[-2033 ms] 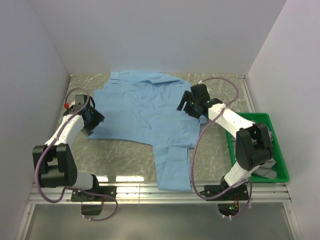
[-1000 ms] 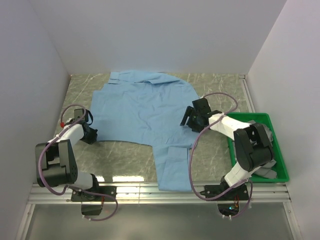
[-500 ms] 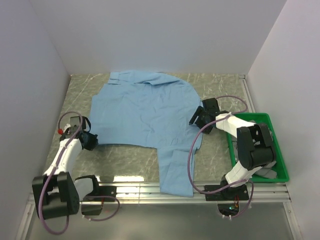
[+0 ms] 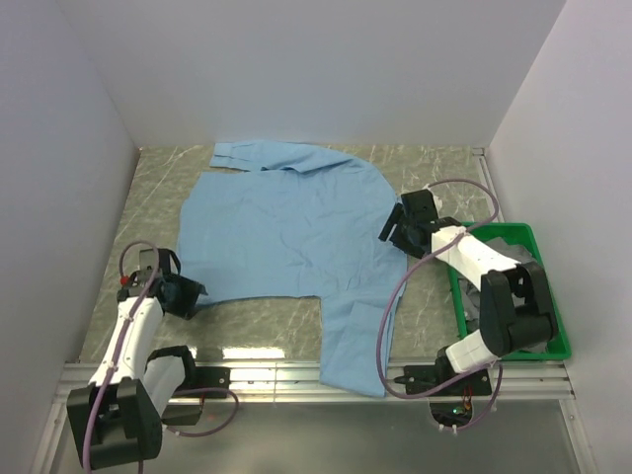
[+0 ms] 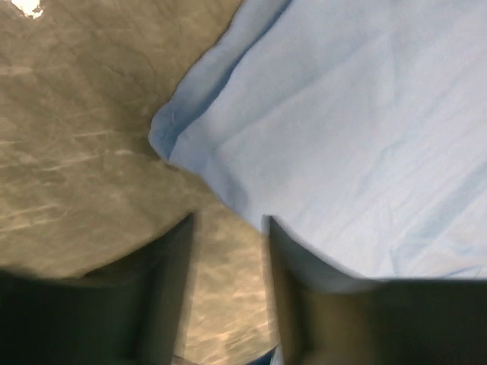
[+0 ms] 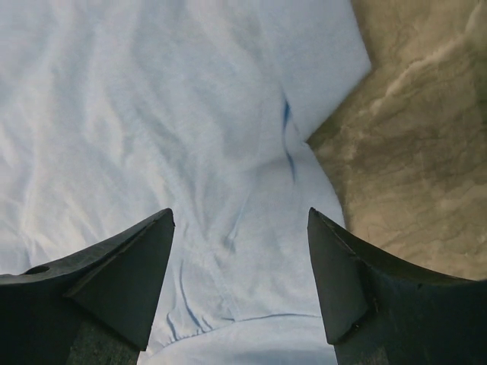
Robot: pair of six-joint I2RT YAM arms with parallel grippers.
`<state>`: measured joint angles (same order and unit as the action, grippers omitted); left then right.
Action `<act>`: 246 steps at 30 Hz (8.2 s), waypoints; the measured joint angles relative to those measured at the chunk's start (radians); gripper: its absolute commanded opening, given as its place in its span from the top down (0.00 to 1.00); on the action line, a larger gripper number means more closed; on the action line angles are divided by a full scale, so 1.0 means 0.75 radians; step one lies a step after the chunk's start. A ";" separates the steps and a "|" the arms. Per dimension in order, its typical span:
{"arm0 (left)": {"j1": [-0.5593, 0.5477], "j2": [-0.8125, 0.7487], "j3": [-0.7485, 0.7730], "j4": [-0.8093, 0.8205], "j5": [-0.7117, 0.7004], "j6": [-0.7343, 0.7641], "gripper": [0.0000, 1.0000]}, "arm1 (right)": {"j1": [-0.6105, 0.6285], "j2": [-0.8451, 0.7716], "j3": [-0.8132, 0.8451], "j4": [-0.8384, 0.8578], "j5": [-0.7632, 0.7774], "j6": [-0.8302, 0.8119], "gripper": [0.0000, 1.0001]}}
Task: Fold and stack the long sleeve shirts
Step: Fold the shirt
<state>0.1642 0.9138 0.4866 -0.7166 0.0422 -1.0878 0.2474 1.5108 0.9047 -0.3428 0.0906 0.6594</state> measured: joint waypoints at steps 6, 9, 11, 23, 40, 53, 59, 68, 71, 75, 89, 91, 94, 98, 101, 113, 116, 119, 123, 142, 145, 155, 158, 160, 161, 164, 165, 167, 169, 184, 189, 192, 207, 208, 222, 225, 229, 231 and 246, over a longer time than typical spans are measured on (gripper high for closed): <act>0.000 -0.037 0.149 -0.079 -0.019 0.051 0.09 | 0.066 -0.058 0.008 -0.021 0.003 -0.050 0.22; 0.000 -0.023 0.239 -0.060 -0.027 0.106 0.10 | 0.087 -0.058 0.007 -0.038 -0.002 -0.065 0.23; 0.000 0.013 0.286 -0.025 -0.030 0.147 0.11 | 0.094 -0.055 0.007 -0.041 -0.008 -0.069 0.23; 0.000 0.154 0.239 0.033 -0.050 0.184 0.14 | 0.095 -0.006 -0.059 -0.122 0.006 -0.033 0.23; 0.000 0.111 0.052 -0.055 -0.148 -0.055 0.21 | 0.093 -0.256 -0.201 -0.350 0.096 0.042 0.21; 0.004 0.161 -0.016 0.029 -0.143 -0.103 0.77 | 0.015 -0.282 -0.283 -0.385 0.012 0.039 0.24; 0.004 0.164 -0.016 0.037 -0.144 -0.099 0.85 | 0.013 -0.242 -0.304 -0.343 -0.092 0.025 0.26; 0.004 0.162 -0.015 0.035 -0.144 -0.096 0.83 | 0.009 -0.210 -0.316 -0.326 -0.152 0.006 0.30; 0.004 0.157 -0.015 0.032 -0.144 -0.096 0.83 | 0.009 -0.210 -0.318 -0.315 -0.166 0.011 0.37; 0.003 0.153 -0.014 0.031 -0.144 -0.096 0.83 | 0.010 -0.209 -0.324 -0.292 -0.187 0.028 0.47; 0.002 0.138 0.062 -0.014 -0.185 -0.066 0.88 | 0.010 -0.211 -0.349 -0.245 -0.201 0.082 1.00; 0.002 0.135 0.075 -0.031 -0.194 -0.059 0.91 | 0.010 -0.232 -0.349 -0.258 -0.186 0.083 1.00; 0.001 0.127 0.100 -0.061 -0.203 -0.043 0.93 | 0.010 -0.284 -0.348 -0.284 -0.164 0.080 1.00; -0.002 0.097 0.130 -0.095 -0.206 -0.037 0.95 | 0.011 -0.364 -0.334 -0.347 -0.140 0.067 1.00; -0.003 0.087 0.143 -0.108 -0.208 -0.032 0.97 | 0.011 -0.418 -0.313 -0.393 -0.124 0.060 1.00; -0.013 0.091 0.387 -0.183 -0.305 0.053 0.99 | 0.019 -0.440 -0.095 -0.473 -0.076 0.031 1.00; -0.015 0.117 0.416 -0.174 -0.313 0.087 0.98 | 0.022 -0.417 -0.056 -0.473 -0.075 0.026 1.00; -0.016 0.189 0.437 -0.148 -0.311 0.124 0.97 | 0.023 -0.358 -0.009 -0.472 -0.073 0.020 1.00; -0.016 0.341 0.491 -0.093 -0.302 0.183 0.95 | 0.023 -0.274 0.054 -0.465 -0.063 0.015 1.00; -0.037 0.832 0.642 0.143 -0.386 0.307 0.77 | 0.020 0.112 0.251 -0.399 0.098 -0.033 0.94; -0.039 0.868 0.664 0.156 -0.394 0.307 0.75 | 0.020 0.160 0.299 -0.390 0.115 -0.039 0.88; -0.061 0.817 0.684 0.182 -0.367 0.322 0.28 | 0.025 0.206 0.402 -0.372 0.164 -0.077 0.34; -0.101 0.718 0.665 0.185 -0.349 0.326 0.11 | 0.039 0.156 0.406 -0.371 0.184 -0.102 0.32; -0.151 0.650 0.651 0.186 -0.338 0.328 0.11 | 0.061 0.104 0.396 -0.359 0.169 -0.119 0.34; -0.180 0.624 0.643 0.187 -0.333 0.327 0.13 | 0.075 0.073 0.387 -0.355 0.157 -0.125 0.35; -0.293 0.570 0.614 0.199 -0.328 0.318 0.21 | 0.106 -0.027 0.315 -0.300 0.083 -0.134 0.42; -0.337 0.565 0.603 0.207 -0.326 0.310 0.23 | 0.111 -0.051 0.284 -0.282 0.050 -0.132 0.44; -0.404 0.574 0.588 0.214 -0.320 0.303 0.28 | 0.114 -0.074 0.224 -0.249 -0.003 -0.127 0.46; -0.441 0.602 0.582 0.219 -0.316 0.296 0.30 | 0.114 -0.068 0.180 -0.229 -0.057 -0.117 0.50; -0.452 0.931 0.566 0.322 -0.341 0.208 0.39 | -0.027 0.242 0.158 -0.015 -0.198 -0.033 0.60; -0.452 0.926 0.560 0.333 -0.347 0.196 0.33 | -0.077 0.332 0.172 0.024 -0.215 -0.018 0.60; -0.453 0.912 0.555 0.343 -0.342 0.199 0.25 | -0.085 0.340 0.193 0.033 -0.209 -0.024 0.58; -0.856 0.565 0.641 0.419 -0.337 0.598 0.07 | 0.052 -0.152 0.123 -0.058 -0.026 -0.133 0.17; -0.902 0.564 0.656 0.447 -0.303 0.638 0.08 | 0.054 -0.199 0.095 -0.066 -0.020 -0.132 0.16; -1.286 1.217 1.167 0.619 0.103 0.876 0.24 | 0.053 -0.890 -0.146 -0.107 0.214 -0.046 0.15; -1.292 1.359 1.278 0.610 0.163 0.886 0.27 | 0.053 -0.963 -0.195 -0.102 0.247 -0.024 0.15; -1.298 1.492 1.377 0.592 0.230 0.910 0.33 | 0.053 -1.000 -0.243 -0.105 0.264 -0.006 0.15; -1.301 1.529 1.388 0.584 0.264 0.915 0.34 | 0.053 -1.006 -0.255 -0.105 0.270 -0.001 0.15; -1.344 1.631 1.424 0.530 0.343 0.946 0.48 | 0.053 -0.942 -0.272 -0.091 0.217 0.002 0.18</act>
<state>-0.8440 2.1372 1.5547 -0.3191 0.2993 -0.3786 0.2874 0.8043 0.7006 -0.4107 0.2531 0.6605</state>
